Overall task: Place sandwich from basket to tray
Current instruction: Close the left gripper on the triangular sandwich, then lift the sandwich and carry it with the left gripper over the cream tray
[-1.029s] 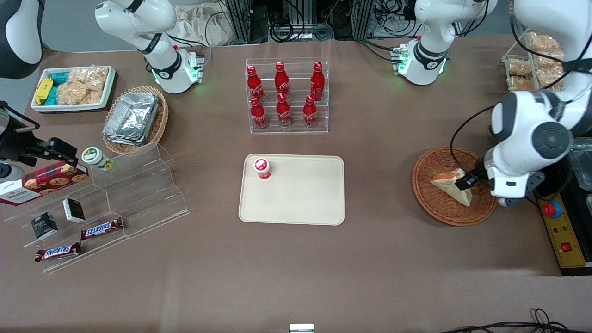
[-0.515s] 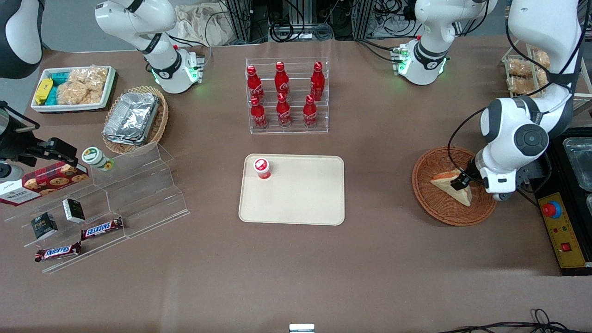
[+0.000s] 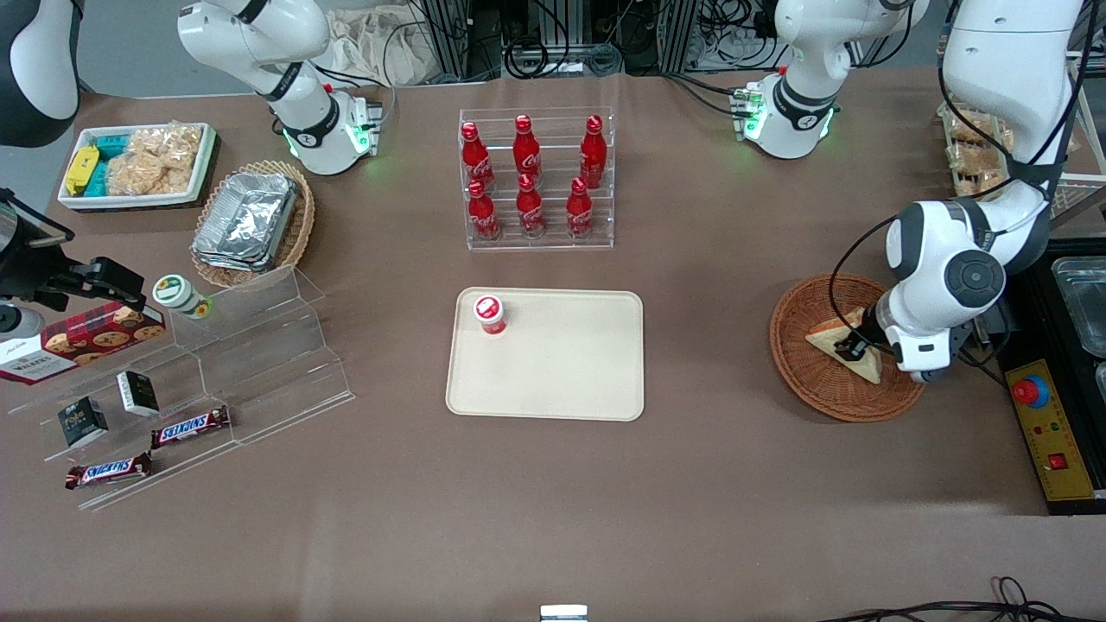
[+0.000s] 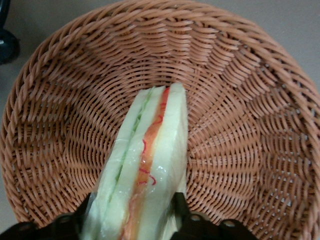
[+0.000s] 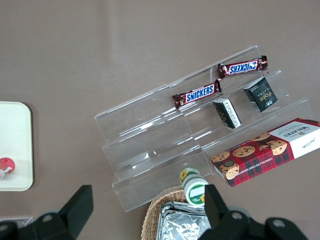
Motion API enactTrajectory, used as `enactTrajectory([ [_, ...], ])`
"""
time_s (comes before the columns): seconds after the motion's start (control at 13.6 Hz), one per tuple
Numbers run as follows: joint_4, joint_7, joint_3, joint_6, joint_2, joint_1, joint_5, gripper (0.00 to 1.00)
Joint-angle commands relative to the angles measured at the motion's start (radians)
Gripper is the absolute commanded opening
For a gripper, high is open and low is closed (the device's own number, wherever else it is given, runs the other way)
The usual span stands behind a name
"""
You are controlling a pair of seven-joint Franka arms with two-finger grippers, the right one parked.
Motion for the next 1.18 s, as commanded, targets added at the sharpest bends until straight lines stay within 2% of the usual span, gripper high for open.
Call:
enactTrajectory([
  [0.0,0.046,0.018,-0.005,-0.037,-0.027,-0.001,0.018,0.00],
  [0.22,0.208,0.145,-0.015,-0.294,-0.041,-0.007,-0.005,0.00],
  [0.44,0.480,0.203,-0.097,-0.604,-0.020,-0.006,-0.068,0.00],
  [0.59,0.642,0.263,-0.173,-0.703,0.009,-0.006,-0.074,0.00],
  [0.81,0.763,0.406,-0.317,-0.720,0.086,-0.007,-0.110,0.00],
  [0.96,0.777,0.392,-0.457,-0.627,0.181,-0.009,-0.099,0.00],
  [1.1,0.774,0.279,-0.520,-0.512,0.275,-0.059,-0.065,0.00],
])
